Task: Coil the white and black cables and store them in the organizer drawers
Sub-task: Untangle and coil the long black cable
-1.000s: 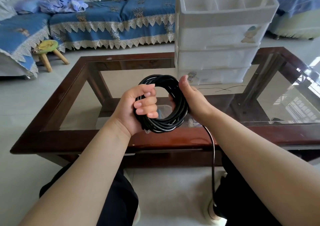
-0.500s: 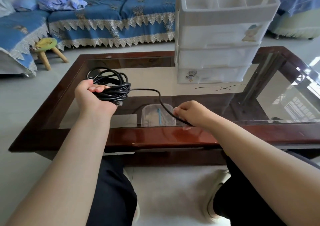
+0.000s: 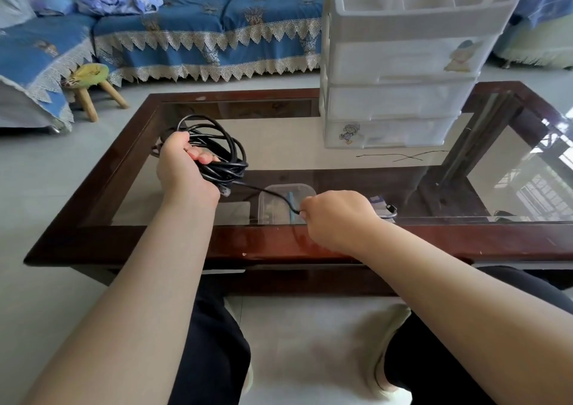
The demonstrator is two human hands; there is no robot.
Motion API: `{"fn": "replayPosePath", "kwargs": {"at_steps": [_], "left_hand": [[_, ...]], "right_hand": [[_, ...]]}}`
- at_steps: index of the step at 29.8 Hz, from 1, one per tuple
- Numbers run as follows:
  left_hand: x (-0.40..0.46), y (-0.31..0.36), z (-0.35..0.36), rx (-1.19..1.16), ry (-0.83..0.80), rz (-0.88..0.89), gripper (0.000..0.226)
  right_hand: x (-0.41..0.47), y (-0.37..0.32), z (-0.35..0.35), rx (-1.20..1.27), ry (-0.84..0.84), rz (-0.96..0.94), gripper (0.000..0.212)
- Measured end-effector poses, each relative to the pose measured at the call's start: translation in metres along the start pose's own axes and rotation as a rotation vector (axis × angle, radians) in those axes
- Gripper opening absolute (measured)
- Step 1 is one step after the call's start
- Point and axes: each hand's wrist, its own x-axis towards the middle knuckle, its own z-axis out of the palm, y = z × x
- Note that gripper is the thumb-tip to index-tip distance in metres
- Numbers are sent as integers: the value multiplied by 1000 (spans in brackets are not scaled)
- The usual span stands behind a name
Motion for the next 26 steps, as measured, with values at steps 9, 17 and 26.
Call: {"fn": "replayPosePath", "kwargs": {"at_steps": [9,17,26], "left_hand": [[11,-3,3,504,91,207,37],[11,-18,2,882,-88,145,56],[-21,-51,4,1271,-708,-170,82]], "right_hand": [[-28,-8,-40,181,312,-345,23],[-22,17,-52,273,266,-242,37],[-3,37,-54,781,277,-129,44]]}}
